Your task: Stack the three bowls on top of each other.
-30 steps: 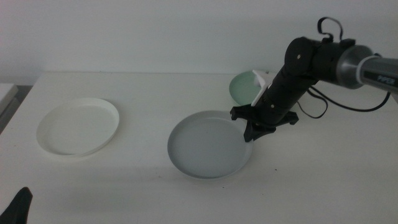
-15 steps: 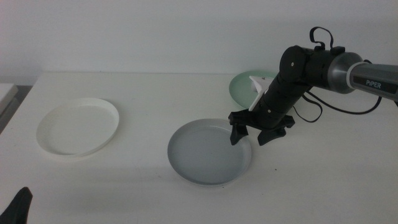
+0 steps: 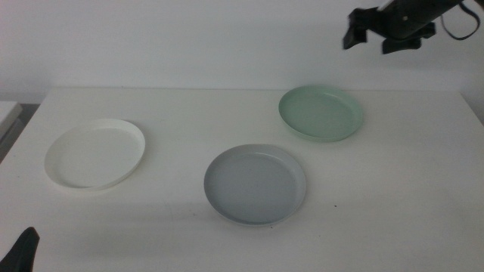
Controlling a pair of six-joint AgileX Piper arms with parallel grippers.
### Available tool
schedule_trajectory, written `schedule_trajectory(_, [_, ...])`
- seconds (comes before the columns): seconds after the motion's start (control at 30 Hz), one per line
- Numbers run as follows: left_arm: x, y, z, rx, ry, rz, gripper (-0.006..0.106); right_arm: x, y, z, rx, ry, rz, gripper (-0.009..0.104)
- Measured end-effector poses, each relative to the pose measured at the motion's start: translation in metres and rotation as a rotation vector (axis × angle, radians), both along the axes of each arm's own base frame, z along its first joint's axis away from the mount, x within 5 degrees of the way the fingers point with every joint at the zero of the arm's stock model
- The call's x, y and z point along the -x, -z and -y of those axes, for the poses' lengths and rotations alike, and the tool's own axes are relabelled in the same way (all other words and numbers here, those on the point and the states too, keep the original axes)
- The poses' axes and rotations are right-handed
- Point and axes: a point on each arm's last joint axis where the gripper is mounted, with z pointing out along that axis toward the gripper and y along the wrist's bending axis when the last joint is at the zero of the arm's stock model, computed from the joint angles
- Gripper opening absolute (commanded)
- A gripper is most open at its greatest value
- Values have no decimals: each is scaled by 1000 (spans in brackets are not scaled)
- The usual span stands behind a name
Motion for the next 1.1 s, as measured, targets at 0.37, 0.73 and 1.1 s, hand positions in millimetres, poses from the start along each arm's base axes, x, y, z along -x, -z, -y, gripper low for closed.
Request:
schedule_trajectory(0.37, [0,0,0,0,0,0,94,-52,106,25,8,84,-145,77])
schedule_trajectory(0.73, [0,0,0,0,0,0,94,-62,155,24,7,97,-188,60])
schedule_trajectory(1.1, [0,0,0,0,0,0,94,-65,173,24,-3,102,-201,-2])
